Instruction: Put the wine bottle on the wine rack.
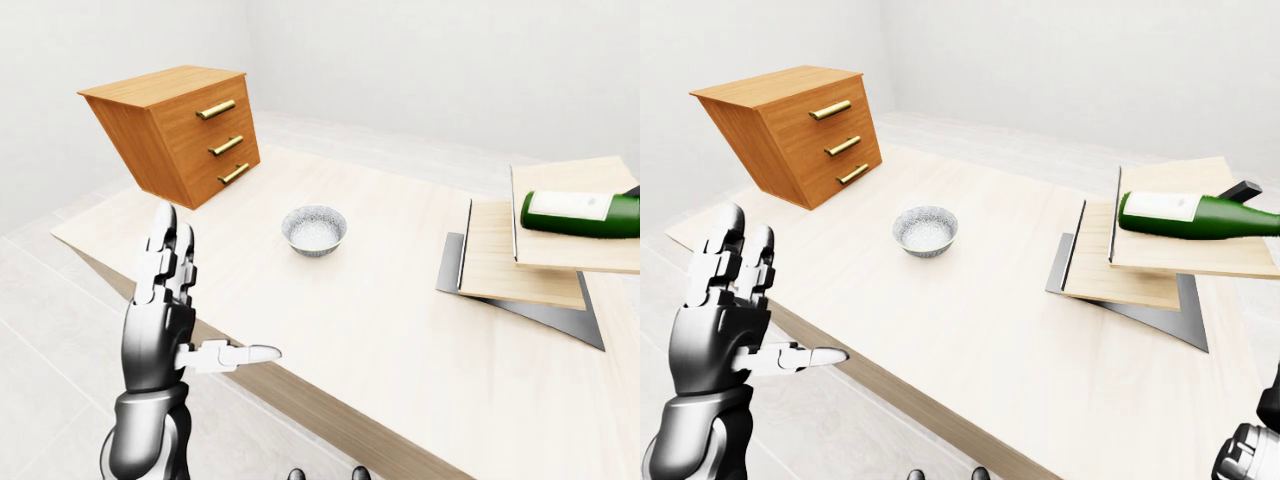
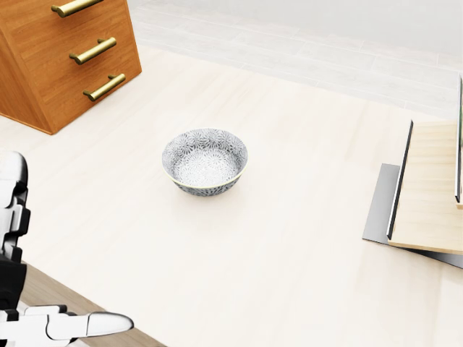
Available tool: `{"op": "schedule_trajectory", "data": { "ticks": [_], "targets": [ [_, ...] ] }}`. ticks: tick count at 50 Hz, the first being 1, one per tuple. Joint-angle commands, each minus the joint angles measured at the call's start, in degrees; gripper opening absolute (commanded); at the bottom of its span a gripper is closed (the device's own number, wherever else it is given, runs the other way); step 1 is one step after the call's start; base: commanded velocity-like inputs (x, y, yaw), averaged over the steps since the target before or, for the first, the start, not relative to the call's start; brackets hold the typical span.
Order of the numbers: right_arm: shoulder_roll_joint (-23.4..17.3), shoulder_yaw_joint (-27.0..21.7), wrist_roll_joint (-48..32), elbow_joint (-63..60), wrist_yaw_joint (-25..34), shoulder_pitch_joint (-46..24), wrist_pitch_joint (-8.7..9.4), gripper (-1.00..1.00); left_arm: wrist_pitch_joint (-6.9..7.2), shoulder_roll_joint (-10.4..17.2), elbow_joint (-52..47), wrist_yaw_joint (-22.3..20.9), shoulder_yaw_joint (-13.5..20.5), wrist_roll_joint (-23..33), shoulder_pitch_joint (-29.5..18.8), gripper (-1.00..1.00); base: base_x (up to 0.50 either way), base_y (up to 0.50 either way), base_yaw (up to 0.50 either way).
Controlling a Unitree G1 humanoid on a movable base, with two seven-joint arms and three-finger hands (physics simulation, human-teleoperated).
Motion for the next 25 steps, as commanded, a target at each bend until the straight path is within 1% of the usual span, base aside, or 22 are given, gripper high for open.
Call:
{"op": "schedule_trajectory", "data": {
  "ticks": [1,5,6,8,9,11,16,17,18,19,20,23,25],
  "targets": [
    [-0.2,-0.1,-1.5,0.2,-0.1,1.3,0.0,-0.47,0.0,0.0,0.1,0.1,-0.1,0.1,0.1,1.0,0.0,0.0,0.0],
    [-0.4,0.1,-1.8,0.9,0.4,1.0,0.0,-0.4,0.0,-0.1,0.0,0.1,-0.5,0.3,0.1,1.0,0.0,0.0,0.0],
    [-0.4,0.2,-1.9,1.2,0.7,0.9,0.0,-0.33,0.0,0.0,0.1,0.1,-0.6,0.4,0.2,1.0,0.0,0.0,0.0],
    [-0.4,0.1,-1.8,0.7,0.5,1.1,0.0,-0.26,0.0,0.0,0.1,0.1,-0.7,0.5,0.3,1.0,0.0,0.0,0.0],
    [-0.2,0.1,-1.8,0.6,0.5,1.2,0.0,-0.17,0.0,0.0,0.0,0.1,-0.6,0.3,0.3,1.0,0.0,0.0,0.0],
    [-0.1,0.1,-2.0,0.8,0.6,1.4,0.0,-0.15,0.0,0.0,-0.1,0.1,-0.4,0.2,0.2,1.0,0.0,0.0,0.0],
    [0.0,0.3,-2.4,2.0,1.4,1.2,0.0,0.05,0.0,0.0,-0.3,0.0,-0.5,0.3,0.5,1.0,0.0,0.0,0.0],
    [0.0,0.3,-2.4,2.0,1.4,1.2,0.0,0.05,0.0,0.0,-0.3,0.0,-0.5,0.3,0.5,1.0,0.0,0.0,0.0],
    [0.0,0.2,-2.3,1.9,1.3,1.2,0.0,0.11,0.0,0.0,-0.3,0.0,-0.5,0.3,0.6,1.0,0.0,0.0,0.0],
    [0.0,0.2,-2.3,1.9,1.3,1.2,0.0,0.11,0.0,0.0,-0.2,-0.1,-0.5,0.3,0.6,1.0,0.0,0.0,0.0],
    [0.0,0.3,-2.4,1.7,1.2,1.3,0.0,0.2,0.0,0.0,-0.2,-0.1,-0.5,0.3,0.6,1.0,0.0,0.0,0.0],
    [0.2,-0.2,-2.2,1.0,0.8,2.0,0.0,0.26,0.0,0.0,0.2,-0.1,-0.3,0.1,0.6,1.0,0.0,0.0,0.0],
    [0.2,-0.3,-2.3,1.3,1.0,2.1,0.0,0.26,0.0,0.0,0.3,-0.2,-0.3,0.1,0.6,1.0,0.0,0.0,0.0]
  ]
}}
